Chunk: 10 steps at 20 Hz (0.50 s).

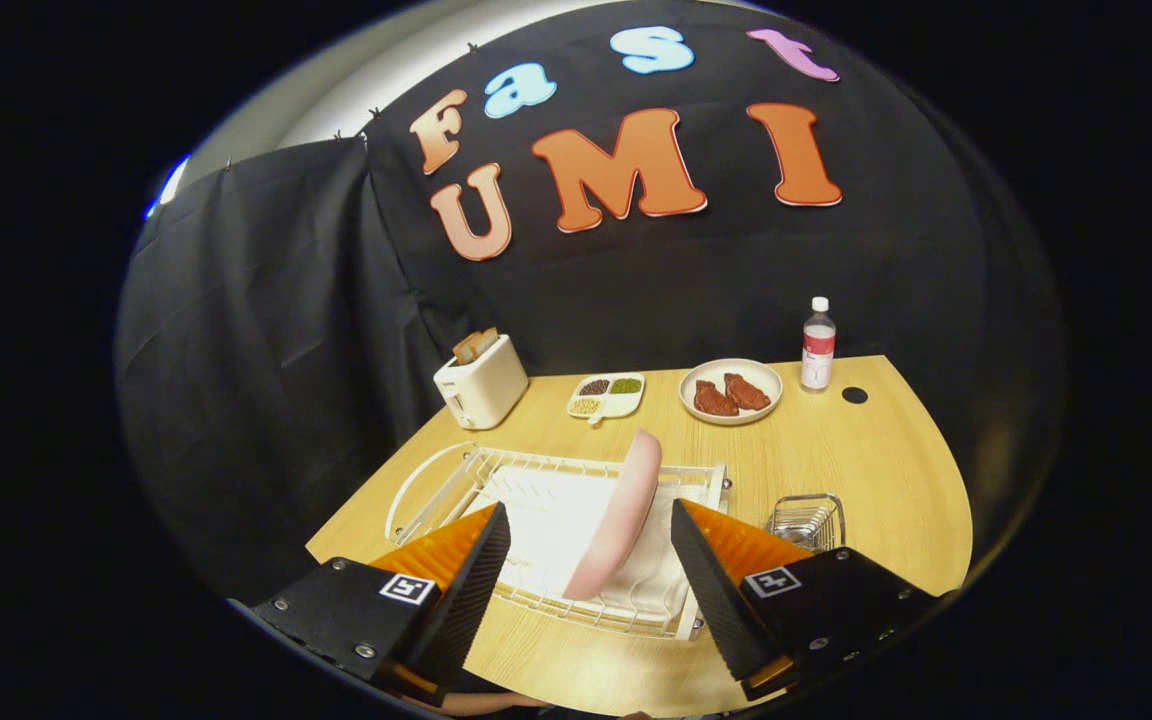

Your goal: Take the plate from the dish rack, then take the spoon from the basket and place it into the plate.

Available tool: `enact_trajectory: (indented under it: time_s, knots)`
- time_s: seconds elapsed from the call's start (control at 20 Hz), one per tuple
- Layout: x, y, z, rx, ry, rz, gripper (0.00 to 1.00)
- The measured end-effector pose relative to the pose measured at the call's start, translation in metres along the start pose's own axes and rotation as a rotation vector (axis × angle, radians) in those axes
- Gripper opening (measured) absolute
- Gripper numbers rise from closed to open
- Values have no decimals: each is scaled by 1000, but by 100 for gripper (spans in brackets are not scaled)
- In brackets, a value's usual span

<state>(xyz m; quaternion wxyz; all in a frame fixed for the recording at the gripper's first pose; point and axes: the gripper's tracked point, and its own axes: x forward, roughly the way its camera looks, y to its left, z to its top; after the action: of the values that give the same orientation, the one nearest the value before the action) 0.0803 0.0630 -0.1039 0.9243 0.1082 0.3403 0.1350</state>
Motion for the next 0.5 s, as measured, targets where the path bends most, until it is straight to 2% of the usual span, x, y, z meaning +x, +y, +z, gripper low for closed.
enact_trajectory:
  time_s: [0.35,0.5]
  knots:
    - [46,-18,-19,25,171,-66,94]
    - [61,-19,-20,36,213,-83,89]
